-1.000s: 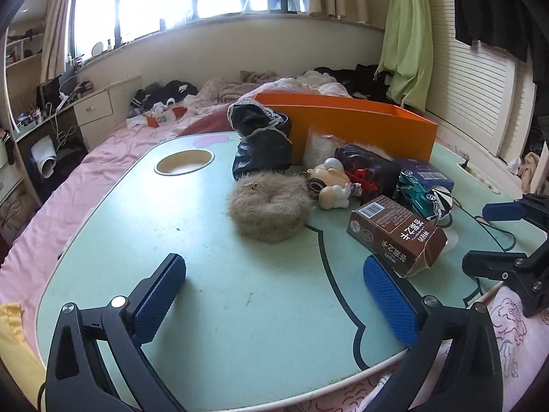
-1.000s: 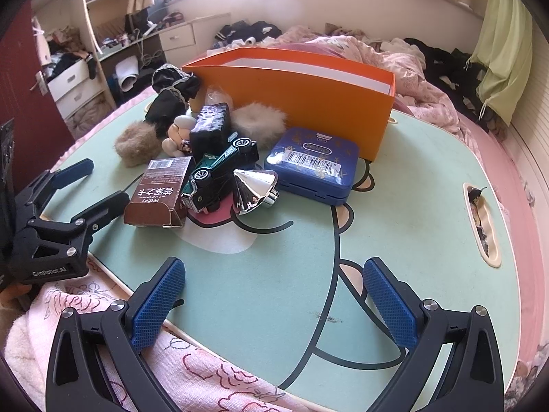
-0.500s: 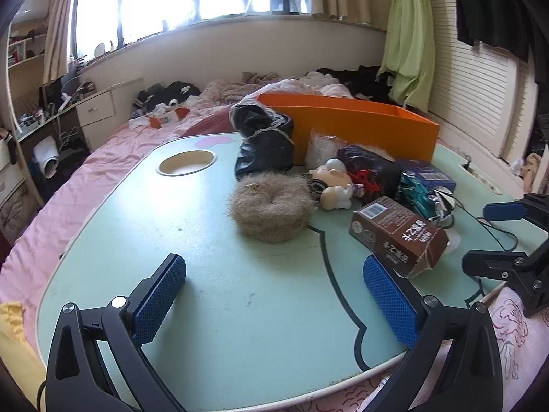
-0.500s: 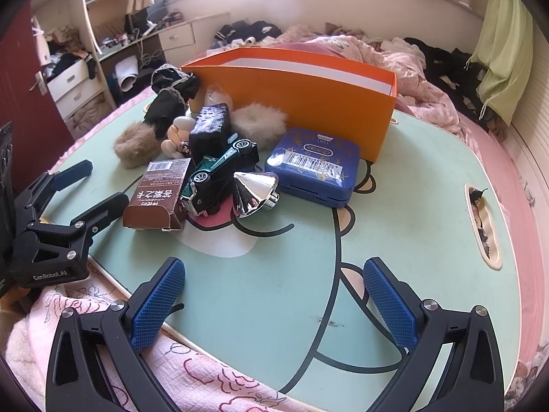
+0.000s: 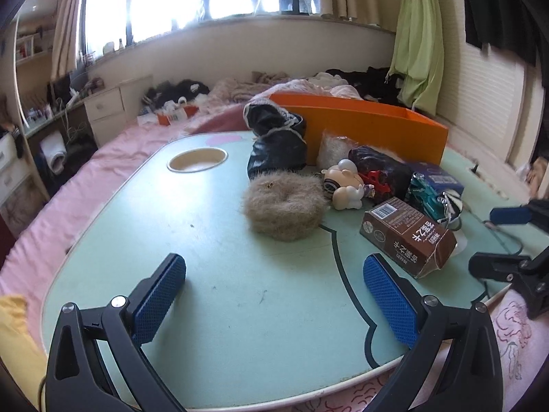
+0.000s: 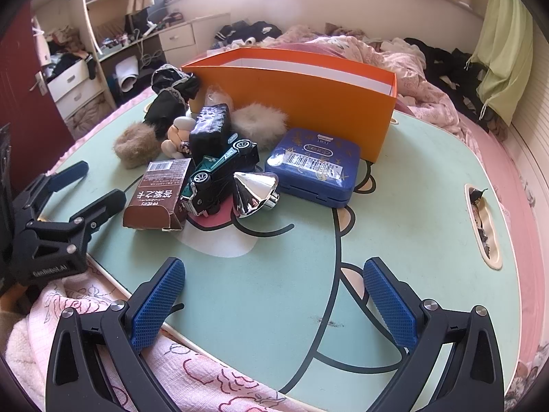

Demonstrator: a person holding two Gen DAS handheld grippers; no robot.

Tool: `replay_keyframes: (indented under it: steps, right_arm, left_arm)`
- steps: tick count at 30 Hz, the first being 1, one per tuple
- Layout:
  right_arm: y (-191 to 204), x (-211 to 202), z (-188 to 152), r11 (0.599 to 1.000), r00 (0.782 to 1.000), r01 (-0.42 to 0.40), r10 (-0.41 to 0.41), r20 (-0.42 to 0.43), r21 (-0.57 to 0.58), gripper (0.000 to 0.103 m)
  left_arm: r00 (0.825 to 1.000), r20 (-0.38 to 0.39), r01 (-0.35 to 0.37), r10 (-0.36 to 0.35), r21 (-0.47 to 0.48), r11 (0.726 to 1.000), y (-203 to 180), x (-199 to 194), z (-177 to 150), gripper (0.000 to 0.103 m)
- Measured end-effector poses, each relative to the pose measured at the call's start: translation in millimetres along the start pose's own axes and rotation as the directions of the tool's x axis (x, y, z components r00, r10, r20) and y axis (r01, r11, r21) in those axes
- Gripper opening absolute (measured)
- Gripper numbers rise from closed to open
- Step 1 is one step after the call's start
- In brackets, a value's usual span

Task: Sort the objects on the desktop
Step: 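Reach the right gripper to the blue barcode tin and grasp it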

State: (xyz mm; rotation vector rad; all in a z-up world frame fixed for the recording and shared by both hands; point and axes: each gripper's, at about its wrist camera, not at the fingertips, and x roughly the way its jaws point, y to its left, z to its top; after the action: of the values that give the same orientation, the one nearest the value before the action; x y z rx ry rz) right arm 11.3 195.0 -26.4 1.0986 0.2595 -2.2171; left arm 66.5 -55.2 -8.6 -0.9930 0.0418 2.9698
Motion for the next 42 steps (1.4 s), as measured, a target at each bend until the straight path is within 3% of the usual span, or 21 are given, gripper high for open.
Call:
replay_keyframes:
  steps: [18, 22, 27, 31, 36, 38, 40, 42]
  right_arm:
    - [-2, -2, 1, 1.0, 1.0, 0.019, -0.019, 0.0, 0.021, 0.103]
    - [-15, -5, 11, 0.993, 0.999, 0.039, -0.041, 0.012, 0.11, 0.1]
    - [-45, -4, 40, 0.954, 0.997, 0.034, -0.052, 0.051, 0.297, 0.1]
    - [-43, 16, 60, 0.957, 0.997, 0.071, -0.071, -0.009, 0.282, 0.1]
    - [-38, 36, 69, 0.952, 0.997, 0.058, -0.039, -0.071, 0.299, 0.1]
    - [-36, 40, 72, 0.949, 0.994, 0.095, -0.075, -0.078, 0.302, 0.099]
    - [-35, 44, 75, 0.949, 0.991, 0.121, -0.099, -0.09, 0.291, 0.094]
    - [-31, 46, 77, 0.954, 0.986, 0.155, -0.134, -0.099, 0.258, 0.078]
  left_arm:
    - [1.0, 0.02, 0.003, -0.003, 0.003, 1.0, -4, 0, -3, 0.103]
    - [1.0, 0.02, 0.003, -0.003, 0.004, 1.0, -4, 0, -3, 0.103]
    - [1.0, 0.023, 0.005, -0.005, 0.004, 1.0, -5, 0, -3, 0.103]
    - [1.0, 0.022, 0.004, -0.004, 0.003, 1.0, -5, -1, -3, 0.103]
    - [1.0, 0.023, 0.005, -0.005, 0.003, 1.0, -4, 0, -3, 0.103]
    - [1.0, 0.023, 0.004, -0.004, 0.003, 1.0, -5, 0, -3, 0.103]
    - [1.0, 0.023, 0.004, -0.004, 0.002, 1.0, -4, 0, -3, 0.103]
    - [1.0, 0.023, 0.004, -0.004, 0.002, 1.0, -5, 0, -3, 0.103]
